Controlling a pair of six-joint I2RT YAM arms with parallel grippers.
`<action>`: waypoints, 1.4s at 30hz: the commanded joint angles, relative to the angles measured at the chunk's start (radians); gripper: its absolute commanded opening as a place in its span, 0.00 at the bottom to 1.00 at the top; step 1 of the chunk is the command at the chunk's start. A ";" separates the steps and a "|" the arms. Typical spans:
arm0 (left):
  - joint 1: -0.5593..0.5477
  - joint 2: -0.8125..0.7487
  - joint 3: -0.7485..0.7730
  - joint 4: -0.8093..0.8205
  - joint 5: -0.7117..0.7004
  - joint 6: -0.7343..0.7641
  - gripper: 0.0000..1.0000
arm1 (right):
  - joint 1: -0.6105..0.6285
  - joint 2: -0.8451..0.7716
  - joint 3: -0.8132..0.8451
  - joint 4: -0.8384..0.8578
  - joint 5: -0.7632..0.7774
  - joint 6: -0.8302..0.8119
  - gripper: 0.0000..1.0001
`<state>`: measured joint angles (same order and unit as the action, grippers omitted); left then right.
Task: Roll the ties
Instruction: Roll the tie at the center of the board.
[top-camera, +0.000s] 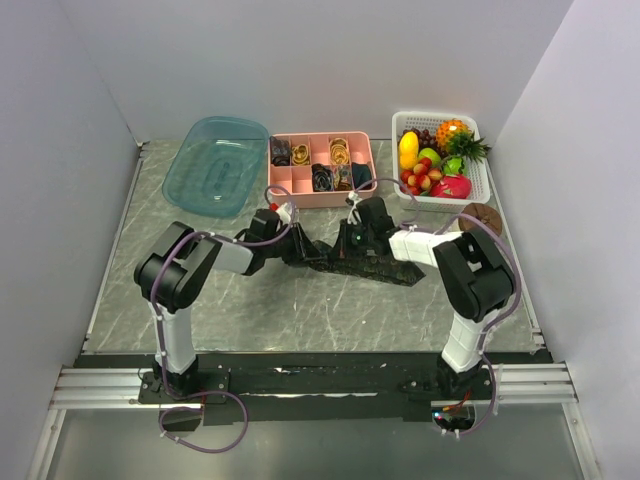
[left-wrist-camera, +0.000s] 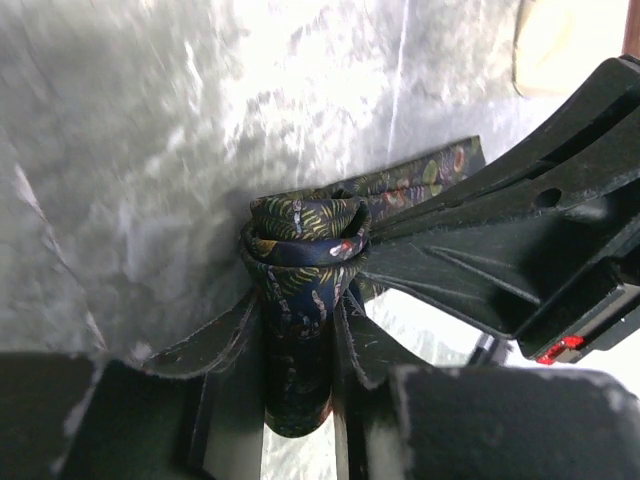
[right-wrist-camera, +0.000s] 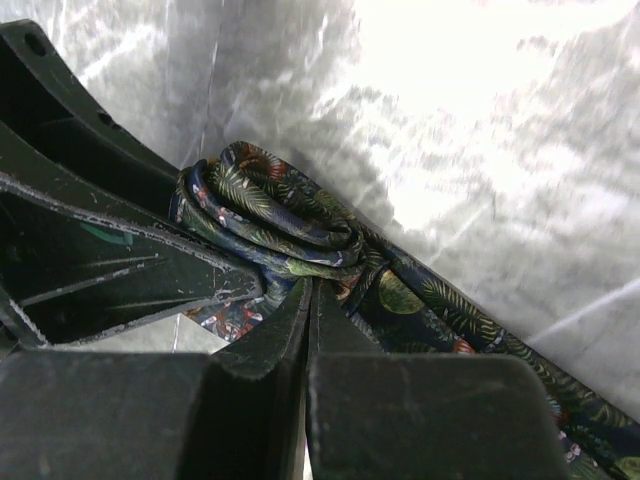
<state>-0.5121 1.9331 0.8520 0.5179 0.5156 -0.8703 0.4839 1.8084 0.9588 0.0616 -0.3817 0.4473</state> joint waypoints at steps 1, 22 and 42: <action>-0.031 -0.017 0.076 -0.128 -0.051 0.071 0.04 | 0.030 0.074 0.052 0.023 -0.019 -0.009 0.00; -0.207 0.050 0.653 -1.194 -0.652 0.455 0.01 | 0.094 0.186 0.205 0.056 -0.109 0.047 0.00; -0.332 0.202 0.791 -1.345 -0.956 0.369 0.01 | 0.004 0.033 -0.029 0.267 -0.194 0.171 0.00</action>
<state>-0.8200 2.0727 1.6077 -0.7513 -0.4171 -0.4694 0.5045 1.9301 0.9546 0.2562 -0.5434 0.6067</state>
